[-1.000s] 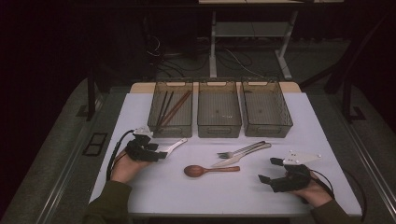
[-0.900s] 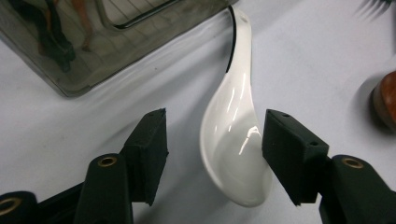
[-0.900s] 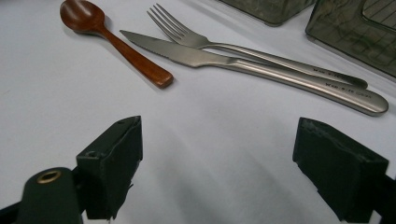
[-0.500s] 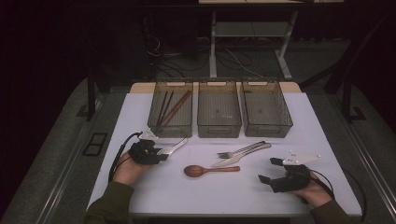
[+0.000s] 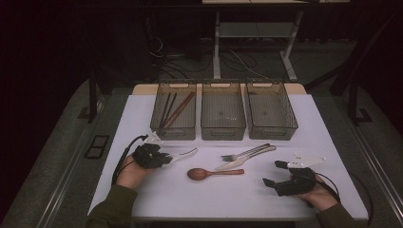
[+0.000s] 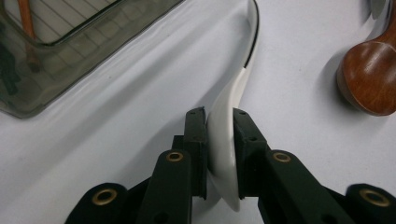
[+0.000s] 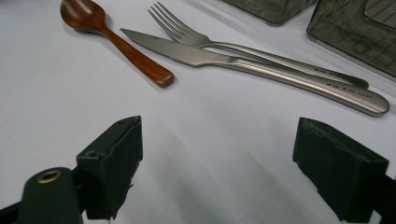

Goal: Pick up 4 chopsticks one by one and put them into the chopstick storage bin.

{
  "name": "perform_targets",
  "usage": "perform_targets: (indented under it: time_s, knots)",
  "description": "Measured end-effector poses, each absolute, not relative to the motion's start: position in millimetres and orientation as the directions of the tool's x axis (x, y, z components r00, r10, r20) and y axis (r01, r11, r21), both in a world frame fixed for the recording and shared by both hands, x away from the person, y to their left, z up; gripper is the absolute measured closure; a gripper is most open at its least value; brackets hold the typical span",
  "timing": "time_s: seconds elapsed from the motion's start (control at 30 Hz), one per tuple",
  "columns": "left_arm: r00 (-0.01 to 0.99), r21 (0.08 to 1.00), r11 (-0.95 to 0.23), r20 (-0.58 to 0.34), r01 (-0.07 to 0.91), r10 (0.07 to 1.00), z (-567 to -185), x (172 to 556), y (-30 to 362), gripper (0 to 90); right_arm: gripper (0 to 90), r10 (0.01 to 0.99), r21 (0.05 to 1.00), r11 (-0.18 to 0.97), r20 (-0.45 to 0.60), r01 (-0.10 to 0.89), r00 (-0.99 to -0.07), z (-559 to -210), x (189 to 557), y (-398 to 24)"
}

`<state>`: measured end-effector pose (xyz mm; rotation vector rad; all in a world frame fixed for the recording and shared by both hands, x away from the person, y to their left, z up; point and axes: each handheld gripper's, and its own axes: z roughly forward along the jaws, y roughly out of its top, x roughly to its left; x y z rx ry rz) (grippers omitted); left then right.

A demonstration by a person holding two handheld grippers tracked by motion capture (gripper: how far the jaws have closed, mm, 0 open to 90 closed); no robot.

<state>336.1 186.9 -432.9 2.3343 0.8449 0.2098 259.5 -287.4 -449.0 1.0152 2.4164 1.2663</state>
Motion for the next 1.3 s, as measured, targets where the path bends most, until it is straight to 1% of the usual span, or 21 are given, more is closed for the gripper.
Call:
perform_targets:
  time_s: [0.13, 0.77, 1.3]
  knots:
    - [0.783, 0.621, -0.596, -0.047, 0.509, 0.620, -432.1, 334.5, 184.7, 78.4, 15.8, 0.670, 0.793, 0.386, 0.110, 0.471, -0.734, -448.9, 259.4, -287.4]
    - [0.796, 0.629, -0.610, -0.023, 0.482, 0.605, -427.1, 332.6, 185.2, 79.1, 15.8, 0.670, 0.794, 0.386, 0.109, 0.469, -0.735, -448.8, 259.4, -287.4]
    - [0.799, 0.673, -0.580, -0.026, 0.458, 0.601, -415.1, 327.7, 183.7, 79.1, 15.7, 0.670, 0.794, 0.386, 0.110, 0.470, -0.735, -448.9, 259.5, -287.2]
